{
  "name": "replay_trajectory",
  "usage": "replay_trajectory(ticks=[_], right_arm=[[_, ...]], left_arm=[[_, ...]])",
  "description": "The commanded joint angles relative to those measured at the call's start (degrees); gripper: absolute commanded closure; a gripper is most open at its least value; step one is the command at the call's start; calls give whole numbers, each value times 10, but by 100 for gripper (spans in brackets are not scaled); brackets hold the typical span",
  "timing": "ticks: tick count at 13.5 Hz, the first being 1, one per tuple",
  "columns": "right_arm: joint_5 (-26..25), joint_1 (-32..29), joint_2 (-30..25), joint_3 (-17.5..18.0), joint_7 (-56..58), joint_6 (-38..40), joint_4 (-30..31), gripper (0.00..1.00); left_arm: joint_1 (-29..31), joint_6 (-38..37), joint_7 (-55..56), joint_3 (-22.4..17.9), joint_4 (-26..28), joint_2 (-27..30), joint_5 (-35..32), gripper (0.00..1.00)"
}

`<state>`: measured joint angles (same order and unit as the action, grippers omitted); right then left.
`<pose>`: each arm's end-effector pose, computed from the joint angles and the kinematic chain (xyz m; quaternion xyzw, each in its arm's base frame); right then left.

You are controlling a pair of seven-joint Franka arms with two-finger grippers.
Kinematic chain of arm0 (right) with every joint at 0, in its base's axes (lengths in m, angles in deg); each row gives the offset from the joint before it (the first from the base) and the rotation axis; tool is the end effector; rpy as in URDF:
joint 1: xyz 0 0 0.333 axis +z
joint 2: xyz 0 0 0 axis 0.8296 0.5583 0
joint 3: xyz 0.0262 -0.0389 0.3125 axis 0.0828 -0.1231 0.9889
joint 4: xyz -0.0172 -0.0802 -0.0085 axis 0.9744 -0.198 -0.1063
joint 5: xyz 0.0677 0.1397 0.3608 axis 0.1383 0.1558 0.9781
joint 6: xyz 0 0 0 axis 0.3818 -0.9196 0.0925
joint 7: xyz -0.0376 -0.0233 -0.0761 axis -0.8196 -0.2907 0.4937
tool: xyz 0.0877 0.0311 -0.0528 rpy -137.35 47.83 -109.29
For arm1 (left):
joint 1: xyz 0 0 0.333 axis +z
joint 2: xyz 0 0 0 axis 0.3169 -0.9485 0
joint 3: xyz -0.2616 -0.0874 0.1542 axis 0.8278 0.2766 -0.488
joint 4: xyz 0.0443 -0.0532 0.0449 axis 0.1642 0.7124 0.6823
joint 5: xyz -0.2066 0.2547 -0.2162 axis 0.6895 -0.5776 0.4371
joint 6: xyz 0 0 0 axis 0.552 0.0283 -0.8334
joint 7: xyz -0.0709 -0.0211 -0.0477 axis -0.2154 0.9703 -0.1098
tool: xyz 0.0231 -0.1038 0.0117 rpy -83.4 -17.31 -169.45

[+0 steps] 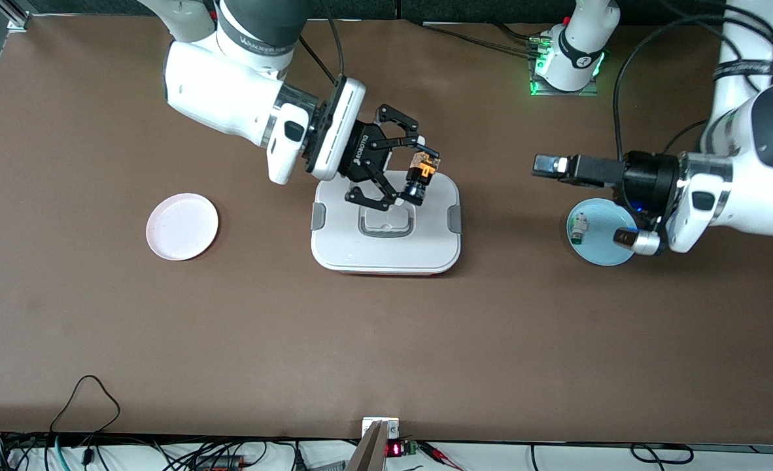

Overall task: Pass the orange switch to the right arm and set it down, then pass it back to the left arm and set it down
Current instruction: 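Hold the switch over the box while the left gripper reaches it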

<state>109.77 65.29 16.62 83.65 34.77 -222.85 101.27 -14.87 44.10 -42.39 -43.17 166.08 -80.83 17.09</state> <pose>0.5665 0.4431 0.5460 -0.7247 -0.4132 -0.3737 0.4054 0.6355 -0.1494 0.5293 0.7337 0.0897 -0.2197 0.6366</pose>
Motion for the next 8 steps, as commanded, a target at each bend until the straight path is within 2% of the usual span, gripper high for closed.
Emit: replay_trajectory(ticks=[1, 8], right_arm=[[10, 12, 9, 6, -5, -6, -19, 100], [38, 30, 5, 34, -7, -12, -14, 100]], left_arm=[[-6, 13, -32, 4, 40, 1, 61, 0], [-8, 40, -50, 64, 60, -30, 118, 0]])
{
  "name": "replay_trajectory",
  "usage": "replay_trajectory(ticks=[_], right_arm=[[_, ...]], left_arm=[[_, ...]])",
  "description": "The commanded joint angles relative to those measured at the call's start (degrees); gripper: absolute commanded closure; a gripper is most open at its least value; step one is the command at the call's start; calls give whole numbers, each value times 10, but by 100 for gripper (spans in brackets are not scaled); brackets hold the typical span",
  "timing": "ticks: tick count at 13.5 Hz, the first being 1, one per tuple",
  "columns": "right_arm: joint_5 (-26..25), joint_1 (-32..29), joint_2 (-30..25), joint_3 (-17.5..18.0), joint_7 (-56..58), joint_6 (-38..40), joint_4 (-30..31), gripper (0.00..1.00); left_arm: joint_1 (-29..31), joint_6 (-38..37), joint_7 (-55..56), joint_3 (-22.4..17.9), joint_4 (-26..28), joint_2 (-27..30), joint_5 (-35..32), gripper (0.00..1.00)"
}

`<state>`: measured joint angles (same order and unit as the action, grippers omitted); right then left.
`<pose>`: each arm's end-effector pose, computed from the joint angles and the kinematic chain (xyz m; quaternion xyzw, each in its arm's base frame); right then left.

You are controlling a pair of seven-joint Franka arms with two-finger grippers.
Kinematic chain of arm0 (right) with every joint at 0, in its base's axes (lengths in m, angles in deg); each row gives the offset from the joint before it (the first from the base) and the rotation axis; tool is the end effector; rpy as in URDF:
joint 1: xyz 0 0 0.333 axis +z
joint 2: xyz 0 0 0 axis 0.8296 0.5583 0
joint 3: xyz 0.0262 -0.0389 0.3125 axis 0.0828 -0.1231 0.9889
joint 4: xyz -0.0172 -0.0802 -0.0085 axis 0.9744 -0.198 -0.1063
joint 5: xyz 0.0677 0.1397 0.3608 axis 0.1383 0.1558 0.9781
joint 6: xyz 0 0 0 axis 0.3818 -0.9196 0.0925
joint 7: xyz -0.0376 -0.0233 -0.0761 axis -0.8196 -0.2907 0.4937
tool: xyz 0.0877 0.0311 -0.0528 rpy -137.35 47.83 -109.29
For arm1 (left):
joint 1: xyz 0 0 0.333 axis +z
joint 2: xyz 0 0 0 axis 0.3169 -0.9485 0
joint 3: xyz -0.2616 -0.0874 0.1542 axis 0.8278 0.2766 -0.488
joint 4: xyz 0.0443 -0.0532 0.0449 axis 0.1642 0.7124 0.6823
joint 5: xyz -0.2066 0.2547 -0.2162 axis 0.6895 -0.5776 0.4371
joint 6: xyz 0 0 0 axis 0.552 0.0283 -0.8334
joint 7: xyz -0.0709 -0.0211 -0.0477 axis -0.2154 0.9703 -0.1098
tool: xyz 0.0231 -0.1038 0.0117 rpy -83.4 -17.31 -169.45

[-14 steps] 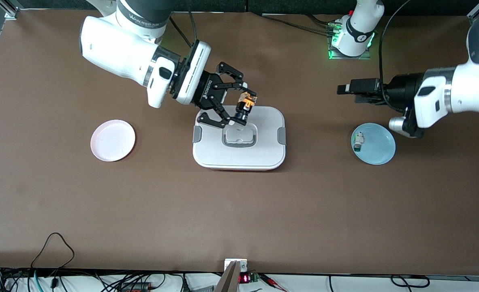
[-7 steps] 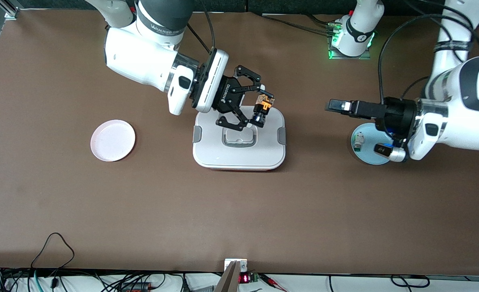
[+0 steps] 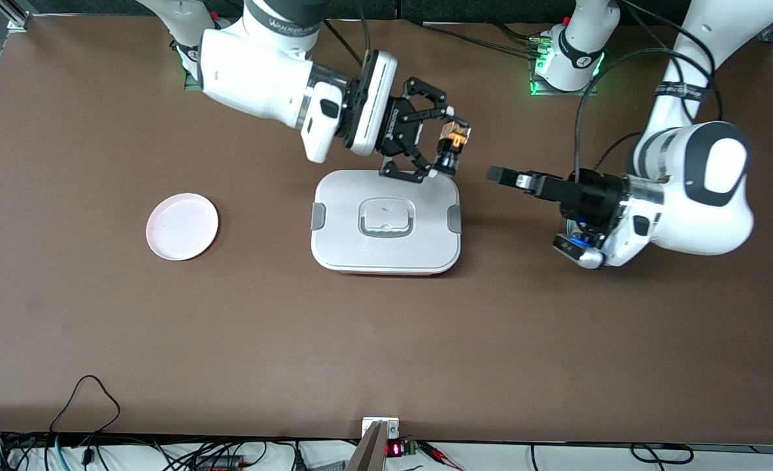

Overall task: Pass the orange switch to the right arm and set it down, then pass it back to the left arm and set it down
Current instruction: 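Hold the switch over the box while the left gripper reaches it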

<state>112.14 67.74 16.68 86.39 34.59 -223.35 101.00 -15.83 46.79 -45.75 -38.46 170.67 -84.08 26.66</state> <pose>0.5291 0.4844 0.5544 -0.7064 -0.4207 -0.3587 0.4420 0.6323 -0.2026 0.4793 0.6641 0.1027 -0.2596 0.6936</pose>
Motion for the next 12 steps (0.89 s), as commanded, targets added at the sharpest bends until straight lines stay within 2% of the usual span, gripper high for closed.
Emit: replay_trajectory(ticks=[1, 6, 9, 12], right_arm=[[16, 10, 4, 7, -6, -14, -12, 100], [24, 18, 7, 7, -20, -15, -11, 100], [32, 18, 4, 7, -49, -14, -11, 100], [32, 15, 4, 7, -49, -12, -11, 100]], left_arm=[[3, 13, -15, 23, 21, 4, 24, 0], [13, -29, -13, 27, 94, 48, 24, 0], [39, -80, 7, 27, 97, 54, 23, 0], [44, -84, 4, 27, 127, 83, 24, 0]])
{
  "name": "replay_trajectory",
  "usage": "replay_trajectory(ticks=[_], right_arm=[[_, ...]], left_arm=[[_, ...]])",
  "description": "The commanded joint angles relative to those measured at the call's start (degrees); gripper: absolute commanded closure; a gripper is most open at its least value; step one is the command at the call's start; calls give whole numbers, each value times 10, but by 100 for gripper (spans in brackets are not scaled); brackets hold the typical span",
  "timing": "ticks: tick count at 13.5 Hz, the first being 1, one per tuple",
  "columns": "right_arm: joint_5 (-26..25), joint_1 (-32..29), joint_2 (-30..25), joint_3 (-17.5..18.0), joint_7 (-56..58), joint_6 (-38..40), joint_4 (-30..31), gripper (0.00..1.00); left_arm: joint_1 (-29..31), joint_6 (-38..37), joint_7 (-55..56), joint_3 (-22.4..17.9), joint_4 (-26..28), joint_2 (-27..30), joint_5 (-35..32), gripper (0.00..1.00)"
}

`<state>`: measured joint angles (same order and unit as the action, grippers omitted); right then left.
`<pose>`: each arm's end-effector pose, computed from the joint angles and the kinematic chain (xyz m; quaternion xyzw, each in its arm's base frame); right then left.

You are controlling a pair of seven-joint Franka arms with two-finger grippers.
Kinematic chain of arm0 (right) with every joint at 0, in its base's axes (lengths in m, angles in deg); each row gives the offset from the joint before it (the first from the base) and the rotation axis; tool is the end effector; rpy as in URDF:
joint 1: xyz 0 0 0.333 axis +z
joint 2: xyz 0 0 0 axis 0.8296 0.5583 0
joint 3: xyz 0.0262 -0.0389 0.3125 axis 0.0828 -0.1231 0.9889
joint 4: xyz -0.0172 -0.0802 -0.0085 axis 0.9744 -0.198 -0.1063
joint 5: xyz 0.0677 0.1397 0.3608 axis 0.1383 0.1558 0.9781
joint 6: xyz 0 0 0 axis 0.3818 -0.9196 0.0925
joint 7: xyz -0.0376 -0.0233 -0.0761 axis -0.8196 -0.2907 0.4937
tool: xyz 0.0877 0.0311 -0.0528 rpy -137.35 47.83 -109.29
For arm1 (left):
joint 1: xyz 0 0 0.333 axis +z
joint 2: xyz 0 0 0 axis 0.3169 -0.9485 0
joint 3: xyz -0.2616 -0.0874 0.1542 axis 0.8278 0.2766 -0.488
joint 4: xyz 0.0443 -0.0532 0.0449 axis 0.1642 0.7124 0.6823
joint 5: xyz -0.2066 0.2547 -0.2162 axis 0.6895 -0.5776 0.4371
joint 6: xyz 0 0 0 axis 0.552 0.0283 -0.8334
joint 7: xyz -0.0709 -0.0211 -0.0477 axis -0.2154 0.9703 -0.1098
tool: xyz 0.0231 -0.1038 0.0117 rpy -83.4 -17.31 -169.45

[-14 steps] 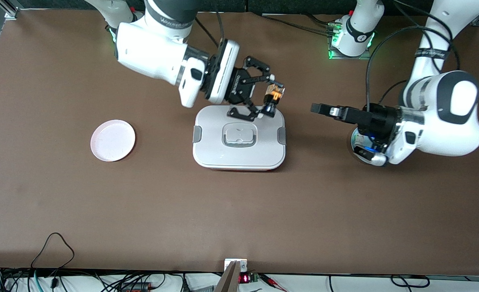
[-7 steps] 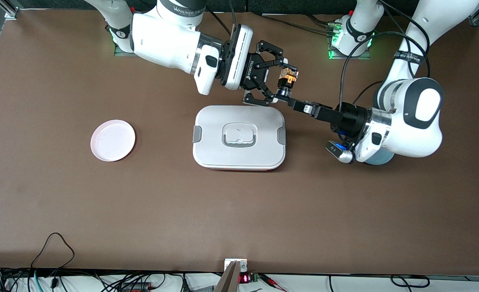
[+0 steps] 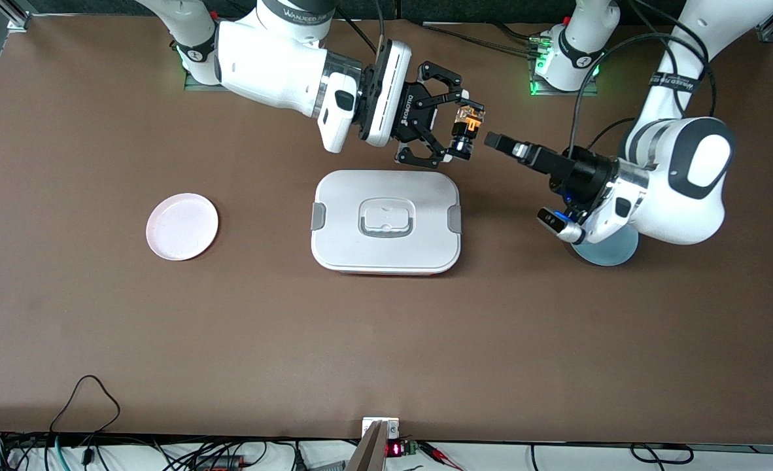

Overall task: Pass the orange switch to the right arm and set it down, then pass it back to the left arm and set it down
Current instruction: 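Grasp the switch with the left gripper beside the right gripper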

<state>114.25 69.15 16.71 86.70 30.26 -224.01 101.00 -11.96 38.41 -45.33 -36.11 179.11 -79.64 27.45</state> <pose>0.5160 0.4979 0.5545 -0.7186 -0.3872 -0.3348 0.4708 0.5908 -0.1941 0.4733 0.6361 0.0842 -0.3247 0.6949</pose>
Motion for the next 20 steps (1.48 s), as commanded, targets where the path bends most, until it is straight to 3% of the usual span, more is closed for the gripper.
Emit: replay_trajectory(ticks=[1, 12, 18, 20], right_arm=[[10, 1, 4, 4, -6, -5, -11, 100], [6, -4, -5, 0, 58, -40, -11, 100], [9, -4, -5, 0, 51, -40, -13, 100], [17, -4, -5, 0, 51, -40, -13, 100]], left_arm=[[5, 0, 1, 3, 43, 39, 16, 0], [-3, 76, 4, 44, 40, 38, 53, 3], [-3, 105, 22, 59, 34, 39, 69, 11], [-2, 104, 23, 59, 34, 41, 69, 19]])
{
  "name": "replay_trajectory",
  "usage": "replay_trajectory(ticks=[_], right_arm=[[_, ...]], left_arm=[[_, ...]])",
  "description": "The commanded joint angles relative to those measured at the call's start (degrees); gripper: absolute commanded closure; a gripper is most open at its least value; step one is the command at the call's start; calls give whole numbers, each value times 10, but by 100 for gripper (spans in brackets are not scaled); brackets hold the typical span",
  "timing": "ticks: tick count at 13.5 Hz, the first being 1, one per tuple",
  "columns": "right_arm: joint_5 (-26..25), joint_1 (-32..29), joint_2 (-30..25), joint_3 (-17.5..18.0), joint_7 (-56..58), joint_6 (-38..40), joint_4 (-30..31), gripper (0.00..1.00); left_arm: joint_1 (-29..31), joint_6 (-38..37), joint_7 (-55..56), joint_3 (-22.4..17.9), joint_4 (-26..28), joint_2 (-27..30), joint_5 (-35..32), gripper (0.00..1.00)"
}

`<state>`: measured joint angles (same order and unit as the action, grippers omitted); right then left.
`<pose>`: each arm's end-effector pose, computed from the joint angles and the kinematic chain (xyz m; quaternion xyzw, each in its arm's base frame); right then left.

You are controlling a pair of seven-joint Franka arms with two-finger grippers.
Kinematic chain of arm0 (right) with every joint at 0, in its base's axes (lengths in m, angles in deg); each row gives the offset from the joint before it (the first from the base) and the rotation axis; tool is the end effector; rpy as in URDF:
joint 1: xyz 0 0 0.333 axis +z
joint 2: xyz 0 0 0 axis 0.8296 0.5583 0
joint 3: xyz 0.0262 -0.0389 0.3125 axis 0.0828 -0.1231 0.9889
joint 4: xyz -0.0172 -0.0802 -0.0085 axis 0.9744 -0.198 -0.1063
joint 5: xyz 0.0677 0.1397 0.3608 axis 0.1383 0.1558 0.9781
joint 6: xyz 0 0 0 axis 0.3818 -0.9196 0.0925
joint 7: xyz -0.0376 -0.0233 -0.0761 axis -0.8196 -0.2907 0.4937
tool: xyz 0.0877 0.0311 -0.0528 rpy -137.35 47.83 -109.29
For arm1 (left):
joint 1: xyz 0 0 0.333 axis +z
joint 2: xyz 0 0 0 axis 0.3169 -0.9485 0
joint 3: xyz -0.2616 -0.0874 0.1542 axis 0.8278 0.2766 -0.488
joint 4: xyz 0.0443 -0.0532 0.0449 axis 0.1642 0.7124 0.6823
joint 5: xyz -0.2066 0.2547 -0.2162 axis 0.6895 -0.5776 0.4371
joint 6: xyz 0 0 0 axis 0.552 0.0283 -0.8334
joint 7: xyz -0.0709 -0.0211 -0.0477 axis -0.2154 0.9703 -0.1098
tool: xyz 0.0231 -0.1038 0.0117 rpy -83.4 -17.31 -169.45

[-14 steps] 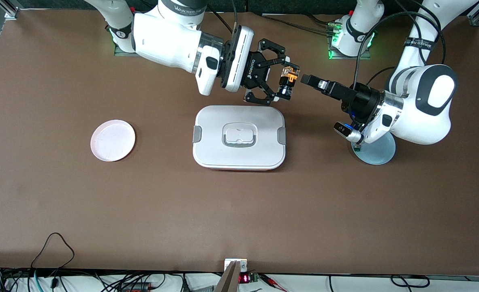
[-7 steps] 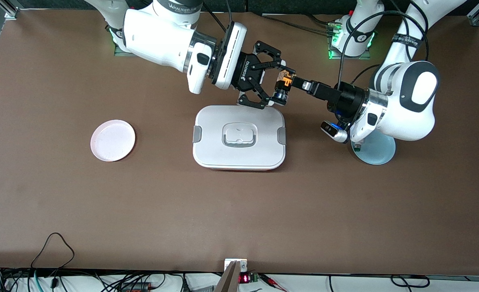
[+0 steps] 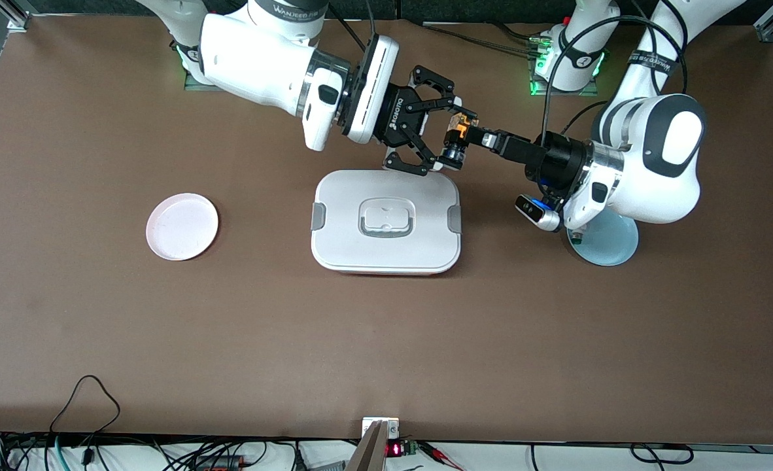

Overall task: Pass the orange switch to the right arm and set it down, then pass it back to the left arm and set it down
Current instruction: 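Grasp the switch with the left gripper beside the right gripper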

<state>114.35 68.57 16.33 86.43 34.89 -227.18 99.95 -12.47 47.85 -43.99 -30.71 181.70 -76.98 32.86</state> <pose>0.5289 0.4839 0.5695 -0.7059 -0.3950 -0.3861 0.4434 0.5791 -0.2405 0.4858 0.6223 0.1235 -0.3104 0.7079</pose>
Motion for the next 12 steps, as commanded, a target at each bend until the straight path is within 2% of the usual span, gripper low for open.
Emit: replay_trajectory(ticks=[1, 4, 5, 6, 7, 12], right_arm=[[19, 1, -2, 3, 5, -8, -4, 100], [24, 1, -2, 4, 2, -8, -4, 100], [25, 2, -2, 3, 1, -8, -4, 100], [26, 2, -2, 3, 1, -8, -5, 100], [26, 2, -2, 3, 0, -8, -5, 100], [28, 2, -2, 4, -1, -8, -5, 99]], left_arm=[[4, 10, 9, 5, 8, 15, 15, 27], [5, 10, 17, 5, 8, 22, 15, 56], [7, 9, 24, 5, 8, 23, 13, 68], [9, 8, 34, 5, 8, 23, 13, 85], [9, 8, 40, 5, 7, 23, 12, 94], [9, 7, 41, 5, 7, 24, 12, 96]])
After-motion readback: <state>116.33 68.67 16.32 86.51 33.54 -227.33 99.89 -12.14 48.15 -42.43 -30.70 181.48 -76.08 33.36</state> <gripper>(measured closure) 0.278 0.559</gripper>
